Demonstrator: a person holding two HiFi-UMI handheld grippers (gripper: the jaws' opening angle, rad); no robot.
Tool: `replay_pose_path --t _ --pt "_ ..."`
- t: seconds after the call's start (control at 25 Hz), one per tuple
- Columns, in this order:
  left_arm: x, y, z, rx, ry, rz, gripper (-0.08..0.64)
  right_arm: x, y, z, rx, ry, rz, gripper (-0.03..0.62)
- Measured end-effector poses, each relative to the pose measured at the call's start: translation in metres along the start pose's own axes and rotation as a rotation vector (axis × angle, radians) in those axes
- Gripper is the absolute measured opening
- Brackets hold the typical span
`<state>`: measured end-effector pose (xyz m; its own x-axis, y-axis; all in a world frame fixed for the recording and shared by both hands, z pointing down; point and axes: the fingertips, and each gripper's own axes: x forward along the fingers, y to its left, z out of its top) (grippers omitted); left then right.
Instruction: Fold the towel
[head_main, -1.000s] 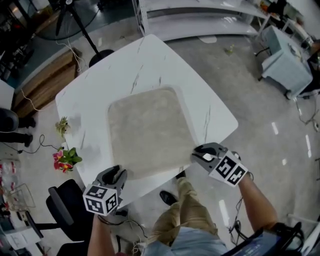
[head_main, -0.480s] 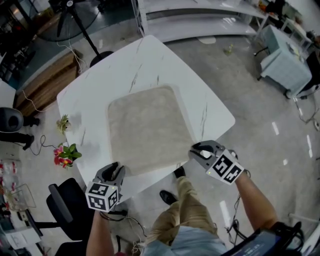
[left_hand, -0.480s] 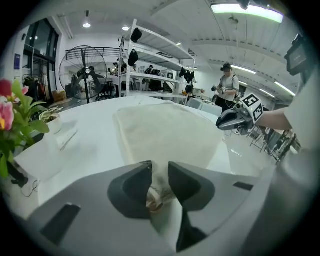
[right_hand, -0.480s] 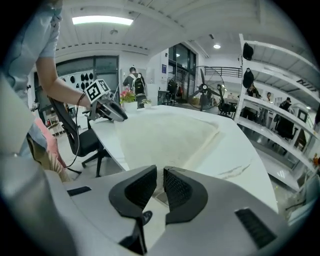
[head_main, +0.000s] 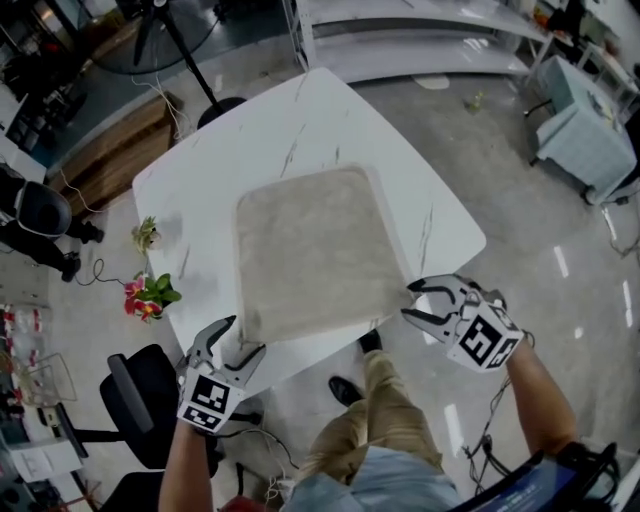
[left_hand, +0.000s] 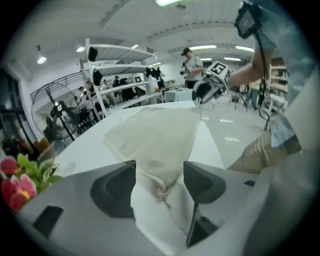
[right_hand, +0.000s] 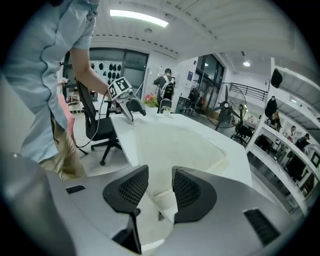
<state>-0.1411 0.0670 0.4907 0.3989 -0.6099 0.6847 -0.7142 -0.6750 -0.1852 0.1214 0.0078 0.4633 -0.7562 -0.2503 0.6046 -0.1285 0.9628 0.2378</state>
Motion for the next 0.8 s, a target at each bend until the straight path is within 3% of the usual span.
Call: replay_pose_path --t 0.24,0.4,0.56,0.8 --pt "0.009 0.001 -0.019 0.278 0.060 -0.018 0.291 0.010 0.002 0.008 -0.043 -0.013 0.041 0.172" --pt "0.018 -0.009 -0.024 0.483 0.087 -0.046 0.203 0.014 0.004 0.020 -0.062 -0.021 0.067 0.178" --pt "0.024 -0.008 -0.031 0.501 0.130 -0.091 0.105 0.021 0.009 0.016 -0.123 0.031 0.103 0.190" --pt "0.024 -0.009 -0.032 0.528 0.147 -0.102 0.051 0.025 0.024 -0.021 -0.356 0.217 0.185 0.201"
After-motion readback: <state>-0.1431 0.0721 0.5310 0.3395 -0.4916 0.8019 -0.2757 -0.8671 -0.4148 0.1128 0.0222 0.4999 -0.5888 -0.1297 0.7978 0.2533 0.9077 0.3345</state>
